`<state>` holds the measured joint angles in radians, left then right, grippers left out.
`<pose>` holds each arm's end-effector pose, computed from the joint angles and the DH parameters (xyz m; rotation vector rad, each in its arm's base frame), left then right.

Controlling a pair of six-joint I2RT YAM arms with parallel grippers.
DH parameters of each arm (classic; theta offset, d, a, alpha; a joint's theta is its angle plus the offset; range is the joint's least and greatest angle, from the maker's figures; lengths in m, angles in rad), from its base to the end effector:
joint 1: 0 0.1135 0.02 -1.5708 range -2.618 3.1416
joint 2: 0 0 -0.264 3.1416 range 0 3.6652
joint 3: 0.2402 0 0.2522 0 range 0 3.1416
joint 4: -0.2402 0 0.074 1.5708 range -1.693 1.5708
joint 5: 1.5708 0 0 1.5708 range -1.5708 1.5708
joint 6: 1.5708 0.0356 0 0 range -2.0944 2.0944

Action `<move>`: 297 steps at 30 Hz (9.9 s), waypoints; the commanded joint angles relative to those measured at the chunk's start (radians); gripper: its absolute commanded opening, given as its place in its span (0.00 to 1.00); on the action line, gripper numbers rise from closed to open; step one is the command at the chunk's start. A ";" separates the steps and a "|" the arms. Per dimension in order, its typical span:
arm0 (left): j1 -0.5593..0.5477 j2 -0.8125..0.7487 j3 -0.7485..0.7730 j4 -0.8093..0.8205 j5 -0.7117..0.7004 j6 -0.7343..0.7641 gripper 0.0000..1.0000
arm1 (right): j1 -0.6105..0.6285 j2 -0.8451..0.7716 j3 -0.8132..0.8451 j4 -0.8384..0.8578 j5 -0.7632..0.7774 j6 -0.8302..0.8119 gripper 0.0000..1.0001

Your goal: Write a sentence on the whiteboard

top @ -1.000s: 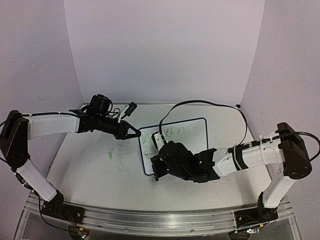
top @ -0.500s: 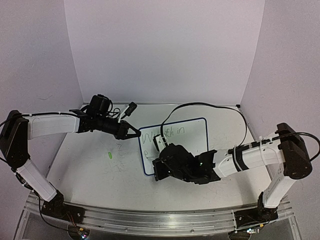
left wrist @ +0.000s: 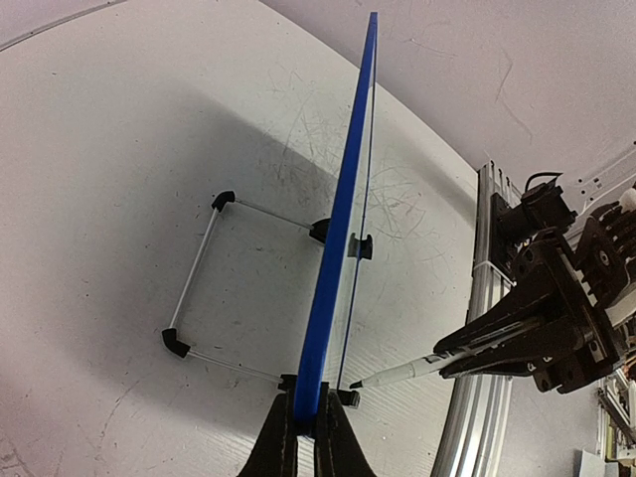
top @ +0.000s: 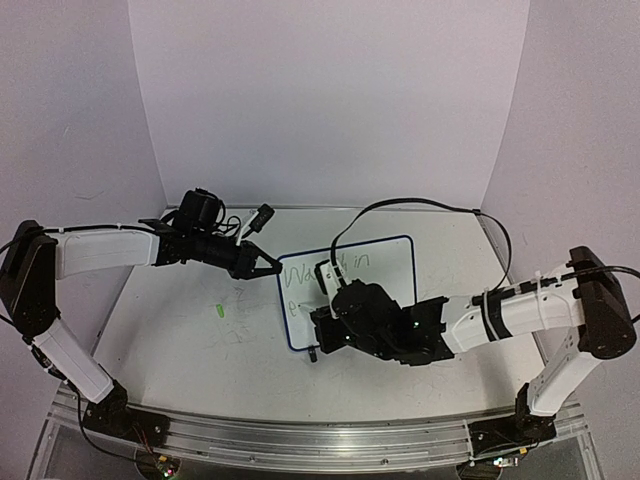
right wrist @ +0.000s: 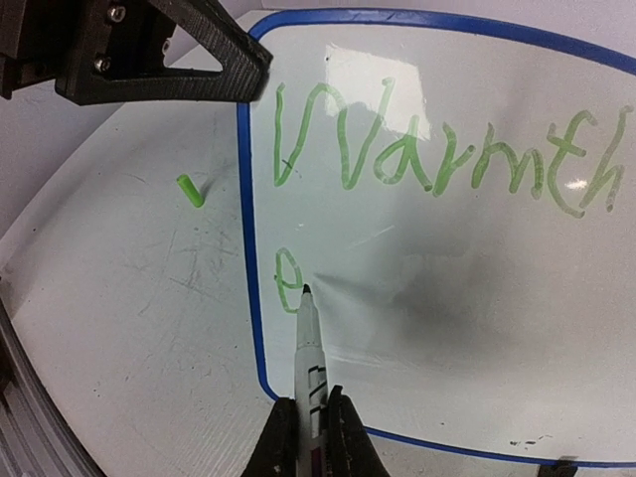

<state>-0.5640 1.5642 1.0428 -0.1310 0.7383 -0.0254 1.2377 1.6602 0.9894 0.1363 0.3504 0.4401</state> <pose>0.2748 -0.2022 0.2466 0.9989 2.0246 -1.1394 0.1310 0.3411 0.2164 -0.6278 2.0426 0.6502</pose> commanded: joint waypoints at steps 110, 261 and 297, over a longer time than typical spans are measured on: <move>-0.008 -0.035 -0.004 0.014 -0.061 0.061 0.00 | -0.032 -0.076 -0.048 0.002 -0.006 0.044 0.00; -0.013 -0.024 -0.001 0.008 -0.056 0.067 0.00 | -0.041 -0.060 -0.114 -0.007 0.058 0.149 0.00; -0.014 -0.028 -0.004 0.006 -0.060 0.068 0.00 | -0.034 -0.033 -0.088 -0.006 0.045 0.156 0.00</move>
<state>-0.5751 1.5585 1.0424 -0.1322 0.7292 -0.0216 1.2053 1.6125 0.8806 0.1421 0.3756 0.5983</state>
